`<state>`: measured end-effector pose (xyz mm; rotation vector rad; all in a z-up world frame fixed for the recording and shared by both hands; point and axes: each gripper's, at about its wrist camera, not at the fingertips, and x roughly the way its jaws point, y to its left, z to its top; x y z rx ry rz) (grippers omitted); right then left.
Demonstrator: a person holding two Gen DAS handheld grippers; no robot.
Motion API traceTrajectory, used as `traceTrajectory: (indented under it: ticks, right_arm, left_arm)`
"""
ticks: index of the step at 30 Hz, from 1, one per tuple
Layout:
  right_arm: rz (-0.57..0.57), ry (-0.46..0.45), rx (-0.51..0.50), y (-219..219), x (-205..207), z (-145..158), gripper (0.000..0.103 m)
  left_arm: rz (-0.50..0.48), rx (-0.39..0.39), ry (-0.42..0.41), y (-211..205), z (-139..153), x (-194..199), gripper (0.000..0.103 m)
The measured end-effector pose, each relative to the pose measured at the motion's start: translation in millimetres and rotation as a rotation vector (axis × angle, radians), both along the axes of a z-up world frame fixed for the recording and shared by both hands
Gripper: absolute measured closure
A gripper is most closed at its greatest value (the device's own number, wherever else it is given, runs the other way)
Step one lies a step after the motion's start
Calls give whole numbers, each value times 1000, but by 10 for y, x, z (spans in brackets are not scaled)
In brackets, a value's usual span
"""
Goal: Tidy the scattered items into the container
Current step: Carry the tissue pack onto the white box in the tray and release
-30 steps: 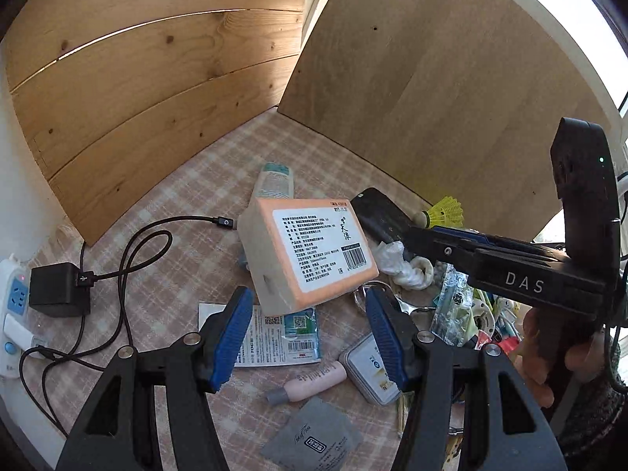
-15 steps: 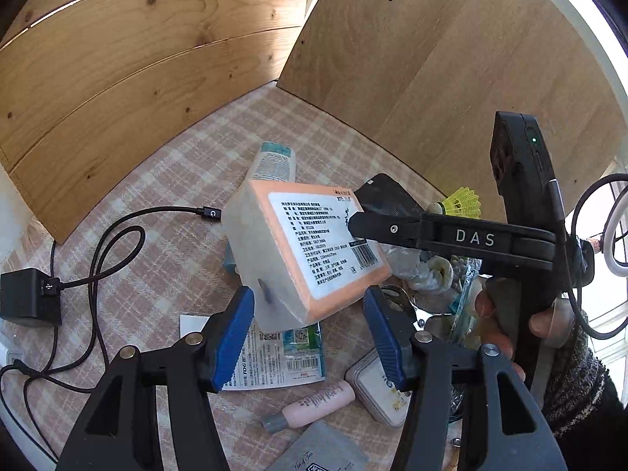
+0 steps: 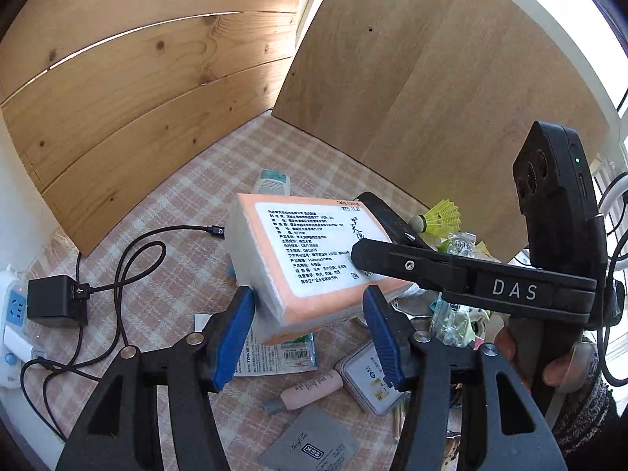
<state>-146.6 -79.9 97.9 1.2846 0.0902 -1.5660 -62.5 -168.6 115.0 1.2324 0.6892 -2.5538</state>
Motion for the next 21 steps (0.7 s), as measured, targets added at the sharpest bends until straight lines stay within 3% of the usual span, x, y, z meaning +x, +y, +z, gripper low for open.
traceTrajectory:
  ticks: [5,12,21]
  right_arm:
    - [-42,48,-50,425,203,407,57]
    - [-182,110,-76,1399,334,720,57]
    - [-510,157,-38,3442,304,795,57]
  left_arm:
    - [-32,-1,62,179,302,165,49]
    - [-185,-27,101,907,581,193,49]
    - [-516,6,125,2639,651,-17,49]
